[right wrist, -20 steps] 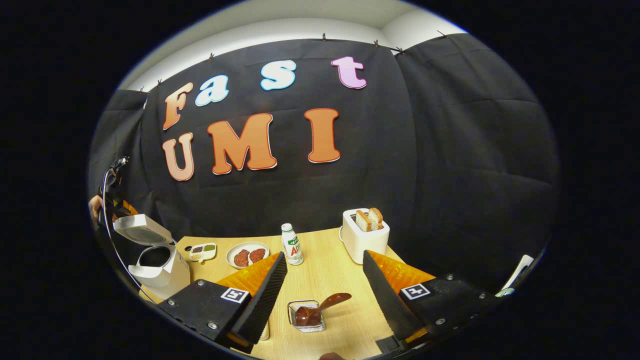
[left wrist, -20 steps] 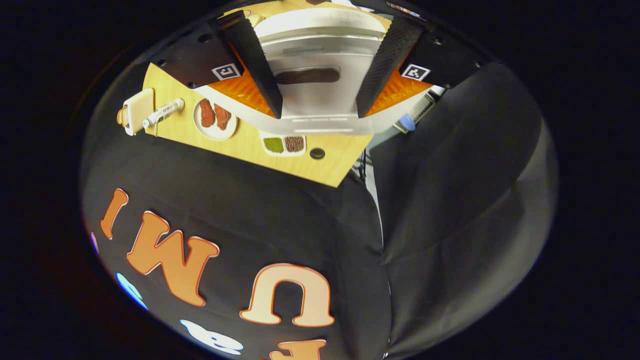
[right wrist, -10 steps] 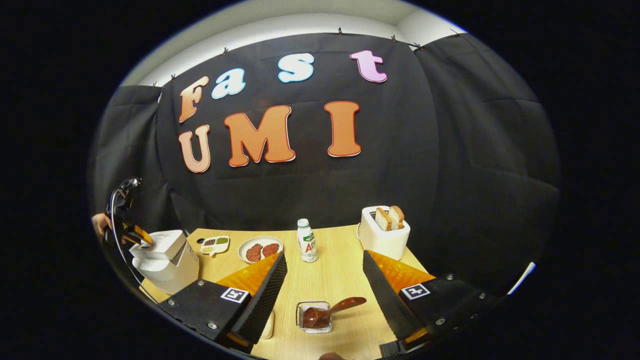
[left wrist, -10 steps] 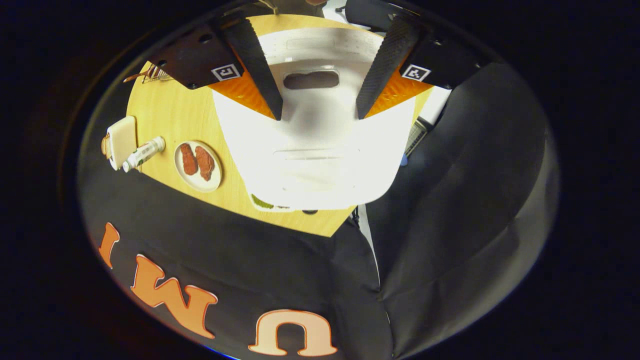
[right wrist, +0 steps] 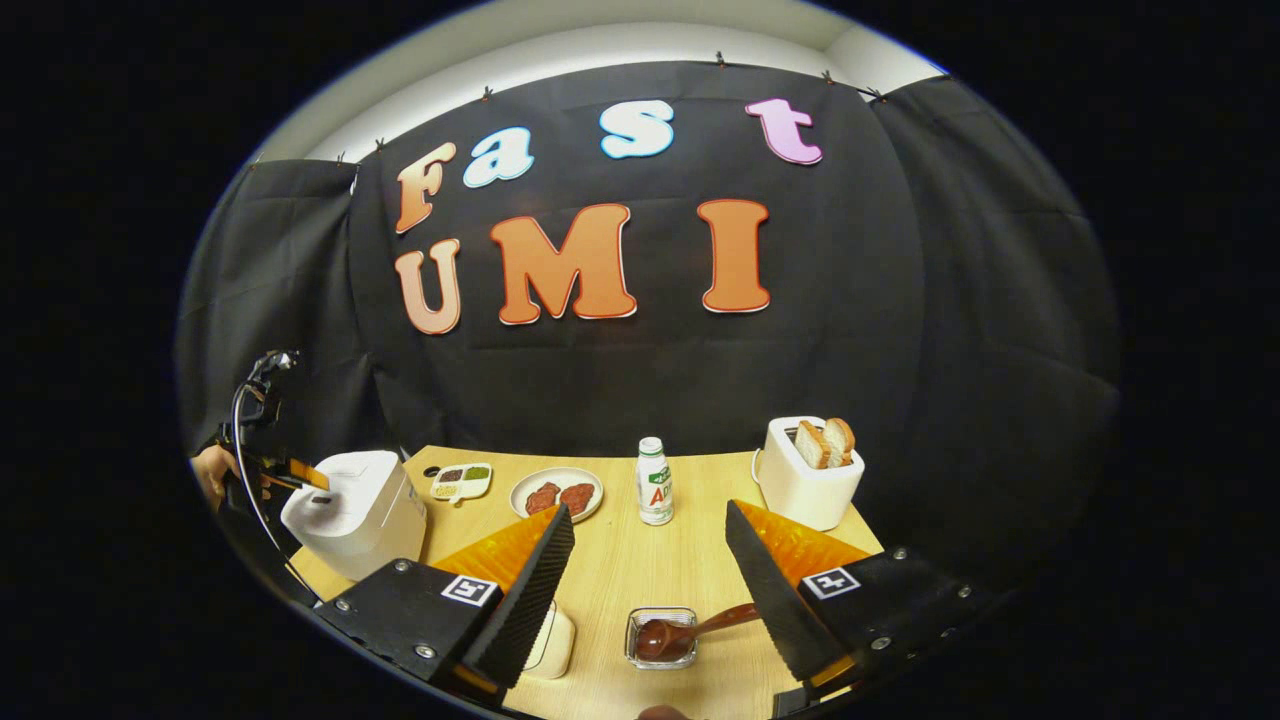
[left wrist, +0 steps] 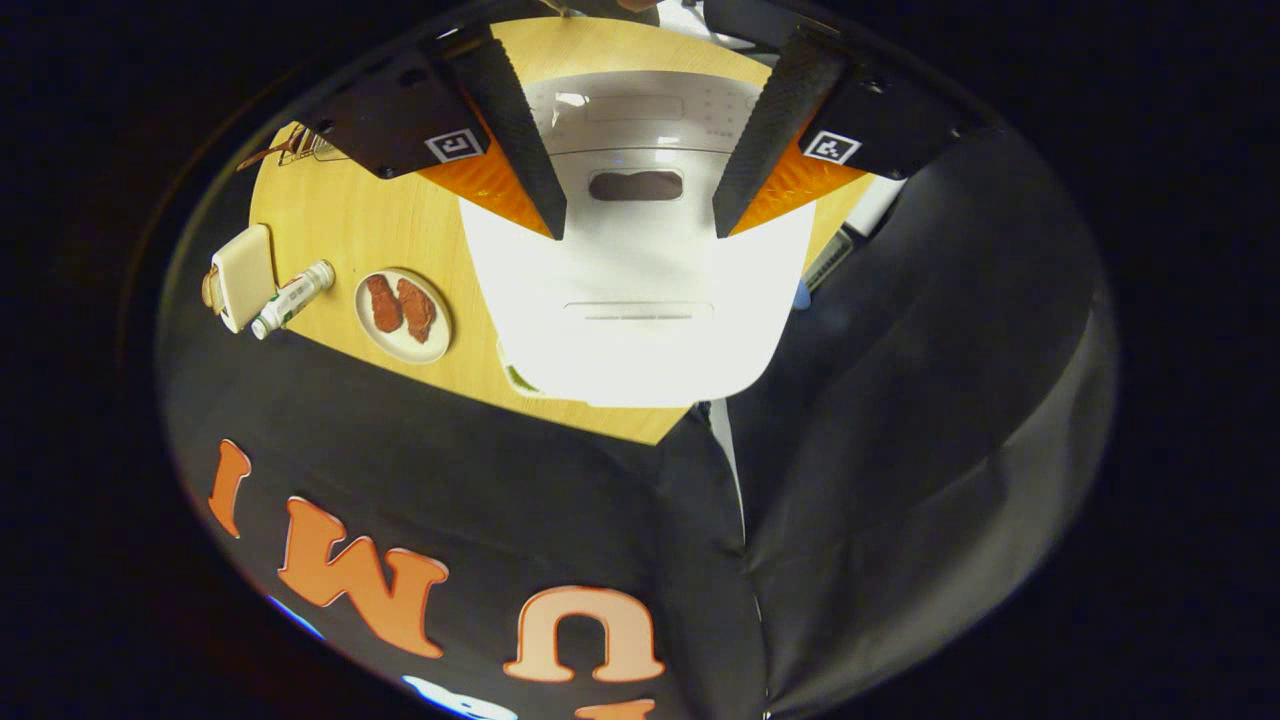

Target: Close the left gripper, press the button to open the rice cooker; take a wooden spoon from the chopstick holder with the right hand, scoop a spoonful of rice and pour it into the rice cooker, then put the wooden spoon back into the chopstick holder.

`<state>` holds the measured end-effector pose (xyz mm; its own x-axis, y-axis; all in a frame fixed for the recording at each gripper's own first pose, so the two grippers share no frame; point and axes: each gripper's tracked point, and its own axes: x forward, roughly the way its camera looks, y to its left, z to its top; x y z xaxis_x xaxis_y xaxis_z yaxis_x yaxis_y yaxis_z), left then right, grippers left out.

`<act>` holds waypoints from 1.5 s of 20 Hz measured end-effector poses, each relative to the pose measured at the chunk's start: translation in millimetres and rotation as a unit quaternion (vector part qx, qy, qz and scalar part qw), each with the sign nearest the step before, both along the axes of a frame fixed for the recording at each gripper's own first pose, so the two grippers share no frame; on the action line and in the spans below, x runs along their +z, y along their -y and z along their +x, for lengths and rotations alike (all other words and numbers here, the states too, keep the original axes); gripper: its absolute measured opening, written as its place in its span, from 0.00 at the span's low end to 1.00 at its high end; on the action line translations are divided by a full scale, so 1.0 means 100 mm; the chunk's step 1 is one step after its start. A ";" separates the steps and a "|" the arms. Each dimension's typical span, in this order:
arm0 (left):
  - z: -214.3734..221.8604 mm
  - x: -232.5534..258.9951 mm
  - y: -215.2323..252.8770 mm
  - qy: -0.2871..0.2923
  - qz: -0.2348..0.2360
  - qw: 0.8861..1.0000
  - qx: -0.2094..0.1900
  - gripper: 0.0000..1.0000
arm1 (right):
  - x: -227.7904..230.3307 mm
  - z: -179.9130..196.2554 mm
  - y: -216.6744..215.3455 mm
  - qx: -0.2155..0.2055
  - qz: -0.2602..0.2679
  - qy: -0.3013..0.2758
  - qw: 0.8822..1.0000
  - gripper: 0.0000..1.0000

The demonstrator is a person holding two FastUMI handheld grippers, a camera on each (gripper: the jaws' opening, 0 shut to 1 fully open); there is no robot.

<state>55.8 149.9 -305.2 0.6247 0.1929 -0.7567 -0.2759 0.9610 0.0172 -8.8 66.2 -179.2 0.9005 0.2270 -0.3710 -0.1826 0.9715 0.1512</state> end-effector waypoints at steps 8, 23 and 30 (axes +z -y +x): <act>-0.13 1.48 0.67 0.224 0.034 0.973 -0.035 1.00 | 0.82 0.19 -0.51 0.034 -0.001 0.100 0.994 0.95; -0.66 2.37 1.24 0.374 0.100 0.919 -0.073 1.00 | 1.40 0.25 -1.00 0.065 0.020 0.181 0.981 0.95; -0.71 2.50 1.25 0.396 0.098 0.910 -0.077 1.00 | 1.47 0.21 -1.20 0.078 0.030 0.190 0.978 1.00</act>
